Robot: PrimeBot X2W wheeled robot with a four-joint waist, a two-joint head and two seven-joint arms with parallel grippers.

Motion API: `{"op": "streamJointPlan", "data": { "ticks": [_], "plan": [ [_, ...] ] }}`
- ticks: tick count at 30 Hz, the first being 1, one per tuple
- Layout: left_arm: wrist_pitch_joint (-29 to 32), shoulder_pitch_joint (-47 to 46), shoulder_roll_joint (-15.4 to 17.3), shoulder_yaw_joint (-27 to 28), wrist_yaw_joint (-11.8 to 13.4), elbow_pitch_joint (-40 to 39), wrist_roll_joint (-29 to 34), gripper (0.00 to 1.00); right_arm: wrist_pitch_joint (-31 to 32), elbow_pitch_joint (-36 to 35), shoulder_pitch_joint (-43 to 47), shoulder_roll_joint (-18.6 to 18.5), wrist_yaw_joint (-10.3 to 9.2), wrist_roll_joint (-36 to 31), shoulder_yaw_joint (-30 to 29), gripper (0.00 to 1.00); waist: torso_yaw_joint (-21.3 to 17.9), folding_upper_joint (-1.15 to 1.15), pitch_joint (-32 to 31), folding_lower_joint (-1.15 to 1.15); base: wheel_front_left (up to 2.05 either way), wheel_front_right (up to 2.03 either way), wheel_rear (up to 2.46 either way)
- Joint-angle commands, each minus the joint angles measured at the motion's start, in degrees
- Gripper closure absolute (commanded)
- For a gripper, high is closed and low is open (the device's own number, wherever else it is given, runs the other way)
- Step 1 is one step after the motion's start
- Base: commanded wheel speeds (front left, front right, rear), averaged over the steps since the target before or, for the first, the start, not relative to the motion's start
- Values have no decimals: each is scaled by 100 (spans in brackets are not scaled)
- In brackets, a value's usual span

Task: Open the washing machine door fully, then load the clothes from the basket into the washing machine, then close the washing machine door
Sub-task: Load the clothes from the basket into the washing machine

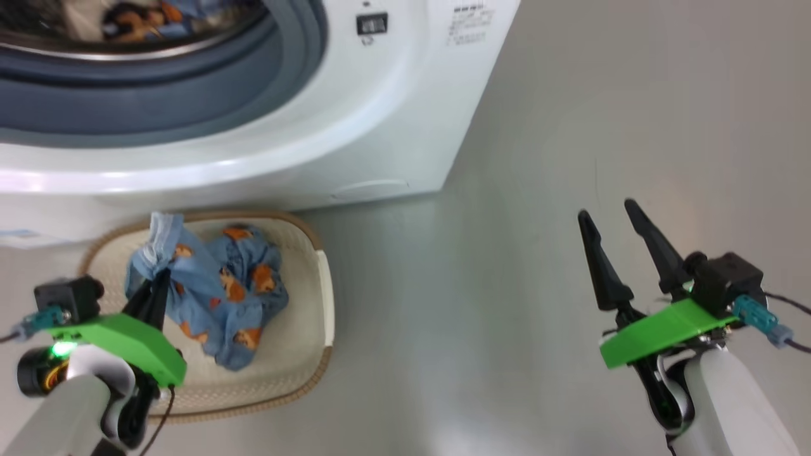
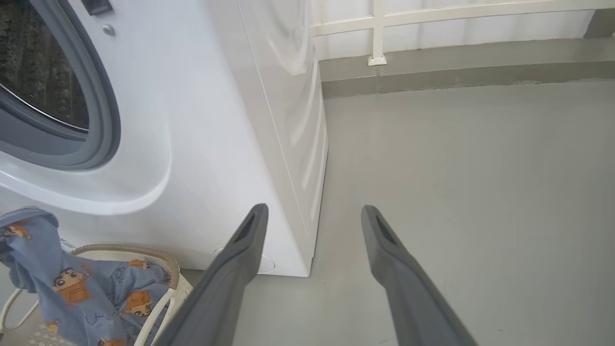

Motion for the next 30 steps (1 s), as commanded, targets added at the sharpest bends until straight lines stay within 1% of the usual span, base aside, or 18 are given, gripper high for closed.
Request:
{"op": "streamJointPlan", "data": {
  "ticks": [1, 7, 14, 22, 25, 29, 30],
  "plan": [
    [-37, 171, 203, 333, -9, -146, 169, 100, -27, -89, 220, -55, 9, 59, 135, 0, 282, 0, -606, 0, 0, 0, 0],
    [-37, 740, 121, 1064, -9, -652, 808, 100, -27, -35, 541, -237, 9, 170, 122, 0, 389, 0, -1119, 0, 0, 0, 0],
    [-37, 1397, 75, 1888, -9, -1527, 1555, 100, -27, -30, 903, -365, 9, 257, 56, 0, 470, 0, -1582, 0, 0, 0, 0],
    [-37, 2394, -162, 2772, -9, -2653, 2331, 100, -27, -69, 1309, -491, 9, 334, -99, 0, 537, 0, -1993, 0, 0, 0, 0],
    [-37, 2920, -319, 3116, -9, -3175, 2553, 100, -27, -110, 1498, -542, 9, 363, -207, 0, 562, 0, -2136, 0, 0, 0, 0],
    [-37, 3401, -484, 3390, -9, -3616, 2729, 100, -27, -168, 1629, -558, 9, 373, -324, 0, 566, 0, -2173, 0, 0, 0, 0],
    [-37, 3401, -484, 3390, -9, -3616, 2729, 100, -27, -168, 1629, -558, 9, 373, -324, 0, 566, 0, -2173, 0, 0, 0, 0]
  ]
}}
